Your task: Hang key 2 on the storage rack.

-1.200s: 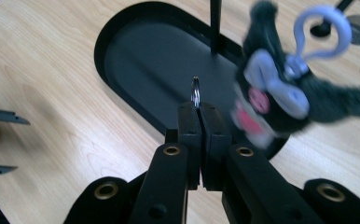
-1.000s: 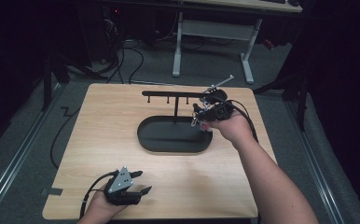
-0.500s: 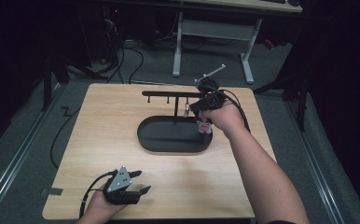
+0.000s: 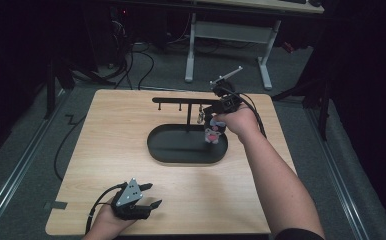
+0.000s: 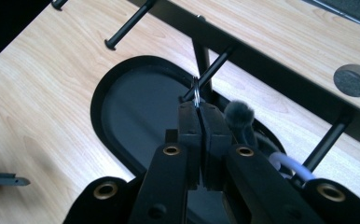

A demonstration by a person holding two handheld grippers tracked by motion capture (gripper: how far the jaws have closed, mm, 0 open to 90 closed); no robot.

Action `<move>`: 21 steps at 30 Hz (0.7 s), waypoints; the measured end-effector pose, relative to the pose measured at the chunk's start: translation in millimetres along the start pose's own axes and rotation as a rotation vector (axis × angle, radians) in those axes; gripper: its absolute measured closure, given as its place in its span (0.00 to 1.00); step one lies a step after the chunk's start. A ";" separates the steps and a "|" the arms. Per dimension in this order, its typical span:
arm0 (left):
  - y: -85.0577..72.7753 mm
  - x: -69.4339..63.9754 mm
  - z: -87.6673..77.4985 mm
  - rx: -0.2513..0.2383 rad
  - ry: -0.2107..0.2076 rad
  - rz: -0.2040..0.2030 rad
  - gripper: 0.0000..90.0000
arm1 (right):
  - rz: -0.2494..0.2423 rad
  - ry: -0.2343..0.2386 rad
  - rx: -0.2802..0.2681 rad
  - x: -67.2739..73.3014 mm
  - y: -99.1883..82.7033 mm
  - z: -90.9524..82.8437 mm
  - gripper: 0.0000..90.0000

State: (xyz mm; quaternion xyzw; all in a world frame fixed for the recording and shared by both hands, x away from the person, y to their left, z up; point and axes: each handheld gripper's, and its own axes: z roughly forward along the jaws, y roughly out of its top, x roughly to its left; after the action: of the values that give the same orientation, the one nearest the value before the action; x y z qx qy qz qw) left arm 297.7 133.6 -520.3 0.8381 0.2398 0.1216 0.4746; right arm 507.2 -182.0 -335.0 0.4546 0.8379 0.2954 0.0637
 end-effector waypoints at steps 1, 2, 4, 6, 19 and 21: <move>0.0 0.0 0.0 0.000 0.000 0.000 0.40 | 0.004 -0.002 -0.001 -0.4 0.9 0.5 0.99; 0.2 0.8 -0.3 0.007 0.001 0.013 0.40 | 0.010 -0.001 -0.002 -1.1 2.1 1.7 0.99; -0.1 -1.0 1.0 -0.008 0.000 -0.007 0.40 | 0.007 -0.009 -0.001 -2.0 3.7 3.3 0.99; 0.7 2.6 -1.2 0.027 0.005 0.048 0.40 | 0.011 -0.012 -0.009 -3.2 5.8 4.8 0.99; 0.6 1.2 1.4 0.037 0.001 0.063 0.40 | 0.029 -0.028 -0.061 2.5 5.4 -1.0 0.90; 0.7 1.0 1.8 0.038 0.000 0.064 0.40 | 0.031 -0.025 -0.071 5.0 1.7 -4.5 0.88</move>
State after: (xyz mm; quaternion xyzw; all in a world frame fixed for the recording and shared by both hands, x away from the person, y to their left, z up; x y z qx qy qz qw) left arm 299.5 132.4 -520.7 0.8542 0.2153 0.1320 0.4544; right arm 503.9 -179.3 -329.5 0.4686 0.8188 0.3203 0.0856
